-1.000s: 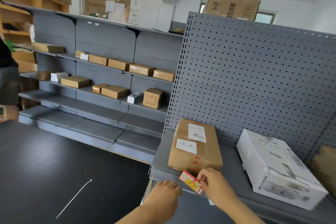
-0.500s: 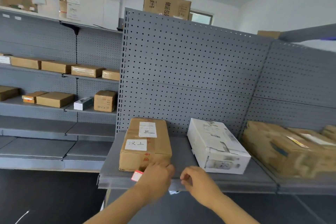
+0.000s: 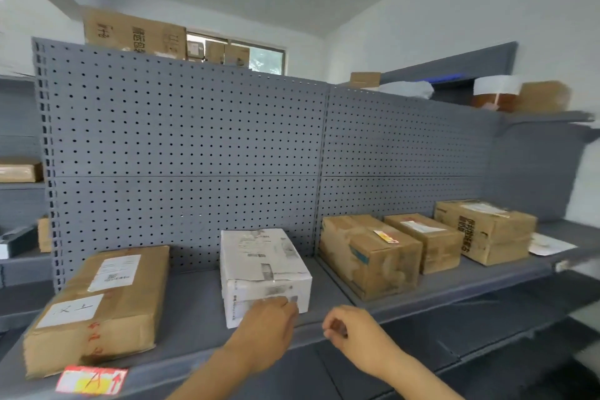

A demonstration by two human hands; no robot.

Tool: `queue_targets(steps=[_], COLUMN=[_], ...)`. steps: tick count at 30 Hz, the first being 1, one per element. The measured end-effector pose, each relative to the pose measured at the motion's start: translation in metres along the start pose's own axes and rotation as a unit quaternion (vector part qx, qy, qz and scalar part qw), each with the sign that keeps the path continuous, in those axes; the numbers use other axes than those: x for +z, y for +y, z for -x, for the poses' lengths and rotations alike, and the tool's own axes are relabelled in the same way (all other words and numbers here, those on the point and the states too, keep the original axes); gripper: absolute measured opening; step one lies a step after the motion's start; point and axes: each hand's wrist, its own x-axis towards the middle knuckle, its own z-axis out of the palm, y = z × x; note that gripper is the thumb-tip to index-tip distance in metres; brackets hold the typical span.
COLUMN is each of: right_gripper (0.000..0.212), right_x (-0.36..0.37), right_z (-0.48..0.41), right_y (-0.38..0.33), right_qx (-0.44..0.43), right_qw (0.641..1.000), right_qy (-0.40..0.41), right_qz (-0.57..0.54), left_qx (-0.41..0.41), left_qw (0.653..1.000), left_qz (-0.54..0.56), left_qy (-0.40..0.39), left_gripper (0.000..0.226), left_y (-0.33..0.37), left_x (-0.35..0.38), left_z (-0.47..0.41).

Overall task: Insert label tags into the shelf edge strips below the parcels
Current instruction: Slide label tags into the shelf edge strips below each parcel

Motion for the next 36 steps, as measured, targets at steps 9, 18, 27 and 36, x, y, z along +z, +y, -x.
queue_targets(steps=[9, 18, 27, 36], right_gripper=[0.006, 0.013, 0.011, 0.013], right_x=[-0.072, -0.106, -0.150, -0.160], right_z=[0.044, 0.034, -0.036, -0.112], right_y=[0.109, 0.171, 0.211, 0.222], right_qx=[0.078, 0.107, 0.117, 0.083], right_qw=[0.997, 0.993, 0.991, 0.982], right_qy=[0.019, 0.045, 0.057, 0.165], right_qz=[-0.020, -0.016, -0.045, -0.040], left_qx=[0.057, 0.092, 0.079, 0.059], left_qw=[0.998, 0.994, 0.994, 0.997], left_qz=[0.009, 0.052, 0.076, 0.031], left_qy=[-0.024, -0.031, 0.013, 0.029], left_gripper=[0.018, 0.020, 0.020, 0.019], left_y=[0.103, 0.142, 0.129, 0.107], left_x=[0.018, 0.047, 0.058, 0.069], left_z=[-0.081, -0.162, -0.257, -0.308])
